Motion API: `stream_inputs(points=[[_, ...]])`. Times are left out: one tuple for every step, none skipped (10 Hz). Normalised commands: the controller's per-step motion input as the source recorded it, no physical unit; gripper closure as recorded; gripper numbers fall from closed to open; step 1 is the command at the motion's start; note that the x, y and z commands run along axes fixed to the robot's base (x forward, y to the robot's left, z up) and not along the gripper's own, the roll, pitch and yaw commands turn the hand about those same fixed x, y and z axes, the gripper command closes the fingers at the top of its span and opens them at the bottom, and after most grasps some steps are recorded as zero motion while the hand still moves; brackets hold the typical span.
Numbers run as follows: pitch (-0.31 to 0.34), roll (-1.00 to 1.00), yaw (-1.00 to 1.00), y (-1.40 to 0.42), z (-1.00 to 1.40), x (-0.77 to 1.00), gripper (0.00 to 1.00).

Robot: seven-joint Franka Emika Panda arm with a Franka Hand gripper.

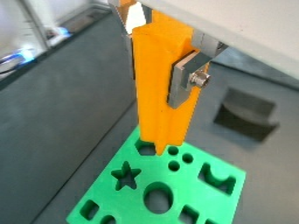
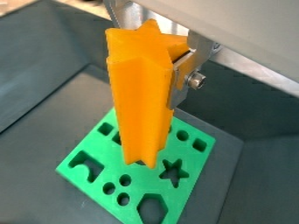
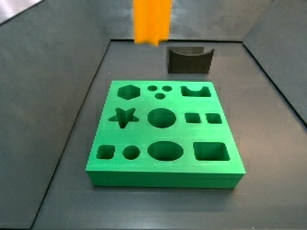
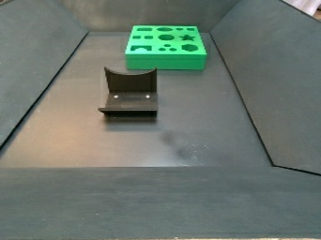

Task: Pick up the star object. Move up. Move to above the board. Insert the star object.
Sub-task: Insert the star object.

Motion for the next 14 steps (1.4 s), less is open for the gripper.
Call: stream_inputs(points=[[-0.047, -0.20, -0.33, 0.00, -0.10, 0.21, 1.00], [0.000, 0.01, 0.00, 0.00, 0.00, 0.00, 1.00], [0.000, 0.14, 0.00, -0.18, -0.48, 0.08, 1.00], [0.001, 0.17, -0.05, -0.28, -0.63, 0.06, 1.00], [0.000, 0.22, -0.03, -0.32, -0.66, 0.00, 1.00], [-0.019, 0.26, -0.01, -0.30, -0.69, 0.00, 1.00], [-0.017, 0.29, -0.02, -0.31, -0.64, 0.00, 1.00], [0.000, 0.23, -0.09, -0.26, -0.63, 0.00, 1.00], [0.000, 0.11, -0.16, -0.16, -0.38, 0.00, 1.00], [0.000, -0.03, 0.00, 0.00, 0.00, 0.00, 1.00], [0.000, 0.00, 0.00, -0.01, -0.08, 0.02, 1.00], [0.154, 0.07, -0.40, -0.04, -0.21, 0.00, 1.00], [0.211, 0.00, -0.83, -0.11, -0.19, -0.01, 1.00], [0.170, -0.01, -0.87, -0.05, -0.25, 0.00, 1.00]])
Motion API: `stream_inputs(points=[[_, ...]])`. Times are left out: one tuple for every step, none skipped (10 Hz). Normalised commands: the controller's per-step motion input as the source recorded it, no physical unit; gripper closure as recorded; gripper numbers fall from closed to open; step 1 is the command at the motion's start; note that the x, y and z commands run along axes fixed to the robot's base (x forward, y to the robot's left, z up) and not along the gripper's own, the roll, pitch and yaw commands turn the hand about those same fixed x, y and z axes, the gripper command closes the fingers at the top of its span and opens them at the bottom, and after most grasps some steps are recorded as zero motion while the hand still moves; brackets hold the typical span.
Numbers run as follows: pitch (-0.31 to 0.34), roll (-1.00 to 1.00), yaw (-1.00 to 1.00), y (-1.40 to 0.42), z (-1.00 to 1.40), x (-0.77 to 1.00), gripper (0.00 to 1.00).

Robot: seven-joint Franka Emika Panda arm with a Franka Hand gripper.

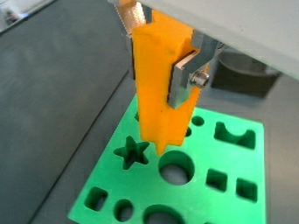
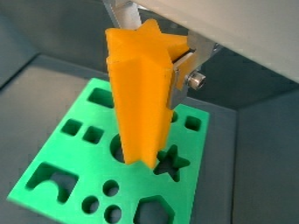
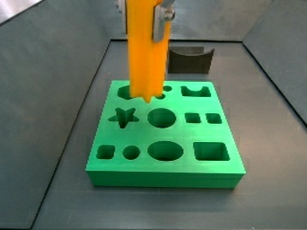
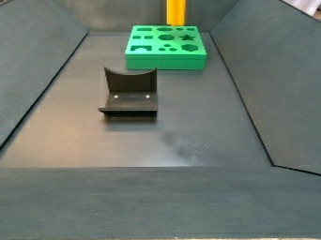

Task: Pick up the star object. Move up. Move to above the board. Insert the star object.
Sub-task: Insert the star object.

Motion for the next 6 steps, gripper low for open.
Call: stream_inputs(points=[[0.000, 0.00, -0.31, 0.00, 0.00, 0.04, 1.00], [0.000, 0.00, 0.00, 0.00, -0.04, 0.00, 1.00], [0.000, 0.03, 0.00, -0.08, -0.28, -0.09, 1.00], [0.000, 0.04, 0.00, -0.08, -0.28, -0.15, 1.00], [0.000, 0.05, 0.00, -0.05, -0.21, -0.20, 1.00], [-0.016, 0.00, 0.00, -0.05, -0.14, -0.27, 1.00]])
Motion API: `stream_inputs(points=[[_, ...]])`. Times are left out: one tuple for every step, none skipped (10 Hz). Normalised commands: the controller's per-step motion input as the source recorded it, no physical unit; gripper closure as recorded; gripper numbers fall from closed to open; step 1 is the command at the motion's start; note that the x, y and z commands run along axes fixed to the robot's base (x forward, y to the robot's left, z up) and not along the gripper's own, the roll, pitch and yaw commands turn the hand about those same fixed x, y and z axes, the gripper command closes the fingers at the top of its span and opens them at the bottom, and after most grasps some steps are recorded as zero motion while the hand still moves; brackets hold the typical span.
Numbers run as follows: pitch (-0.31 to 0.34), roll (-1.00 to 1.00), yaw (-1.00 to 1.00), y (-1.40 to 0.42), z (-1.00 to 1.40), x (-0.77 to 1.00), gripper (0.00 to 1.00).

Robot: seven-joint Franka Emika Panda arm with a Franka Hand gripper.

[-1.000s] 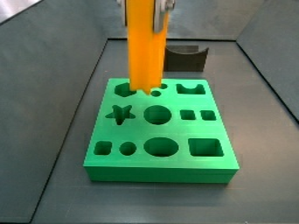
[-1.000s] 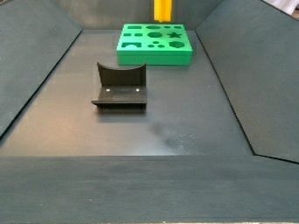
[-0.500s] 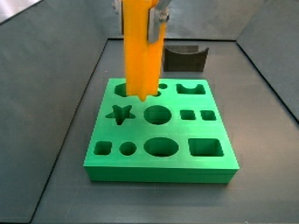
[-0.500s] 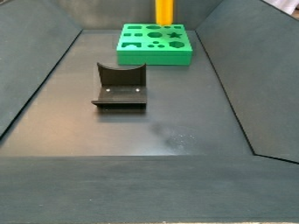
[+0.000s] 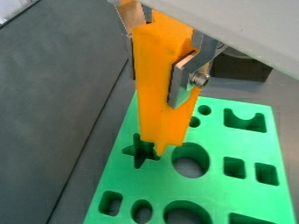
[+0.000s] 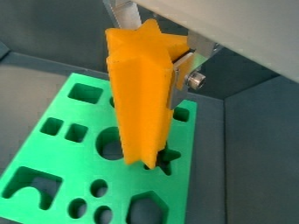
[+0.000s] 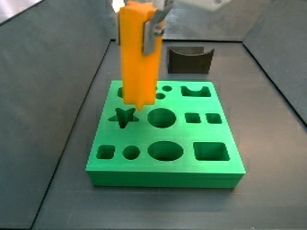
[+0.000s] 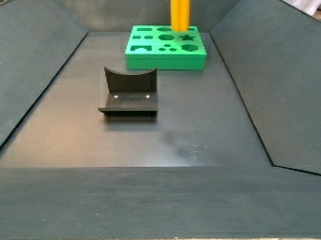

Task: Pick up the star object. Move up. Move to above the board. Insert the star object.
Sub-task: Insert the star object.

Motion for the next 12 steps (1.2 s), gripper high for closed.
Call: stream_inputs(points=[[-0.024, 0.00, 0.00, -0.04, -0.10, -0.25, 1.00], [-0.020, 0.00, -0.17, -0.16, -0.09, -0.44, 1.00], [-0.051, 0.00, -0.24, -0.15, -0.09, -0.27, 1.00], [-0.071, -0.01, 0.00, -0.03, -0.10, 0.00, 1.00], [-0.074, -0.03, 0.00, 0.00, -0.11, 0.00, 1.00], [-0.043, 0.00, 0.00, 0.00, -0.21, 0.08, 1.00], [-0.016, 0.01, 0.00, -0.02, -0.27, 0.08, 1.00], [-0.026, 0.00, 0.00, -0.03, -0.16, 0.04, 1.00], [-0.020, 0.00, 0.00, -0.01, -0.09, 0.01, 1.00], [-0.006, 0.00, 0.00, -0.01, -0.08, 0.00, 1.00], [0.000, 0.00, 0.00, 0.00, -0.08, 0.00, 1.00], [0.000, 0.00, 0.00, 0.00, -0.08, 0.00, 1.00]])
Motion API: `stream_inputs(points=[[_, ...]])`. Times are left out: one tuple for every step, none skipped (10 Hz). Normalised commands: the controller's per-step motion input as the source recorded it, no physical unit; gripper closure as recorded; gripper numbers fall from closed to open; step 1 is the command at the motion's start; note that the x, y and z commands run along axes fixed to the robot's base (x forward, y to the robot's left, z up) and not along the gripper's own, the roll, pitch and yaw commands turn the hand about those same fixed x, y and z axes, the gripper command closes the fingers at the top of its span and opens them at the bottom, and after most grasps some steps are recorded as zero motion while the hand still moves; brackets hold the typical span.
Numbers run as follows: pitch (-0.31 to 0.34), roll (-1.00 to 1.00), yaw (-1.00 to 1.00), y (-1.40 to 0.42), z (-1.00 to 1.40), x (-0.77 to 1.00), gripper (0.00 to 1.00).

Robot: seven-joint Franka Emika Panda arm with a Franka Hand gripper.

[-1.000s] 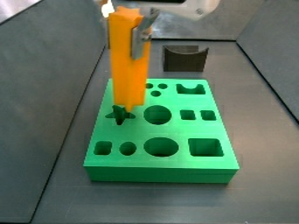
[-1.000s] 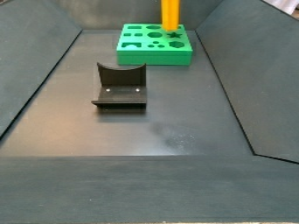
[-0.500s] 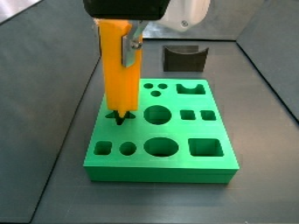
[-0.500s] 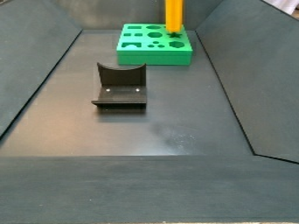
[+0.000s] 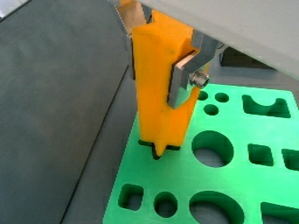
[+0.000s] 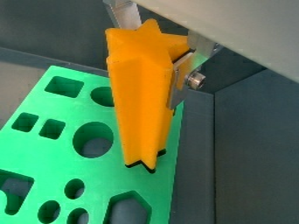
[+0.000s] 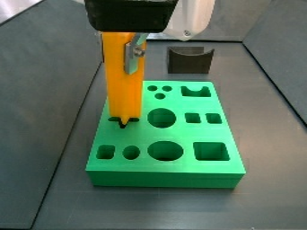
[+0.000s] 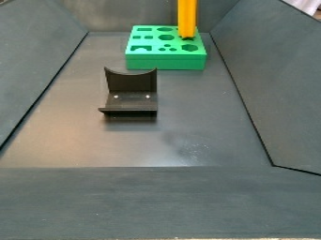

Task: Pick up the star object. Move up. Move to above the board. Insert the star object.
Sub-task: Insert the star object.

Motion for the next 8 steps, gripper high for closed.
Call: stream_inputs(points=[[0.000, 0.00, 0.00, -0.01, -0.08, 0.00, 1.00], [0.000, 0.00, 0.00, 0.00, -0.11, 0.00, 1.00], [0.000, 0.01, 0.00, 0.00, -0.15, 0.00, 1.00], [0.000, 0.02, 0.00, -0.02, -0.18, 0.00, 1.00], [0.000, 0.04, 0.00, -0.04, -0.20, 0.00, 1.00], [0.000, 0.03, 0.00, -0.07, -0.17, 0.00, 1.00], [-0.007, 0.00, -0.05, -0.09, -0.14, 0.00, 1.00], [-0.014, 0.00, -0.07, -0.09, -0.15, 0.00, 1.00]])
